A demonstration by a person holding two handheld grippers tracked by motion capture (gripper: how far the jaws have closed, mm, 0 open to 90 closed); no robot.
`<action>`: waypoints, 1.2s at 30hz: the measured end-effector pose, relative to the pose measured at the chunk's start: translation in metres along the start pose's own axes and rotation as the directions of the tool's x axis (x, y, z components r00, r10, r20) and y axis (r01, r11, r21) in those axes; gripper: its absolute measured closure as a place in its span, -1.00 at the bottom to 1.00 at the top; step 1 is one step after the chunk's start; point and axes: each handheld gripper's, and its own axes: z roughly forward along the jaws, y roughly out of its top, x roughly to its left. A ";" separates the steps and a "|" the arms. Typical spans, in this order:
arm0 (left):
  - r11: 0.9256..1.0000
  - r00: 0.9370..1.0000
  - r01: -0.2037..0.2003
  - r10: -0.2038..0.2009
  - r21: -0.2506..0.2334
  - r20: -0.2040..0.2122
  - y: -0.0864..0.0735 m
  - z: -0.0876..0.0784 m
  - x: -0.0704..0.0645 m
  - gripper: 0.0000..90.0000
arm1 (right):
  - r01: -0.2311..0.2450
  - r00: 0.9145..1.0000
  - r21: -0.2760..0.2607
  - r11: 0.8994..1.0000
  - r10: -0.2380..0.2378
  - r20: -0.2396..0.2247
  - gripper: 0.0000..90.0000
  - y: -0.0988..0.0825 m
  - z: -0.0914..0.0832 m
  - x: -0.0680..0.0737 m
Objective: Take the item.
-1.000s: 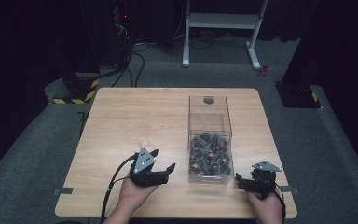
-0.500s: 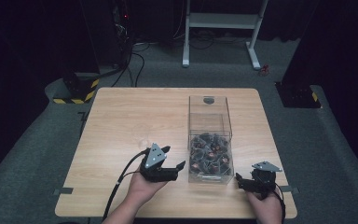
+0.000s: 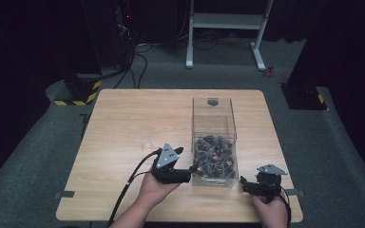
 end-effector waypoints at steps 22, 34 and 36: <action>0.999 1.000 -0.022 0.022 0.030 0.002 -0.001 0.024 -0.010 -0.35 | 0.002 1.000 0.004 1.000 -0.002 -0.004 -0.81 0.000 0.000 0.000; 0.998 0.999 -0.042 0.042 0.045 -0.012 -0.007 0.028 -0.008 0.21 | 0.004 1.000 0.003 1.000 -0.004 -0.006 -0.81 0.000 0.000 0.001; 0.997 0.999 -0.052 0.053 0.048 -0.014 -0.008 0.028 -0.010 0.33 | 0.004 1.000 0.003 1.000 -0.004 -0.006 -0.81 0.000 0.000 0.001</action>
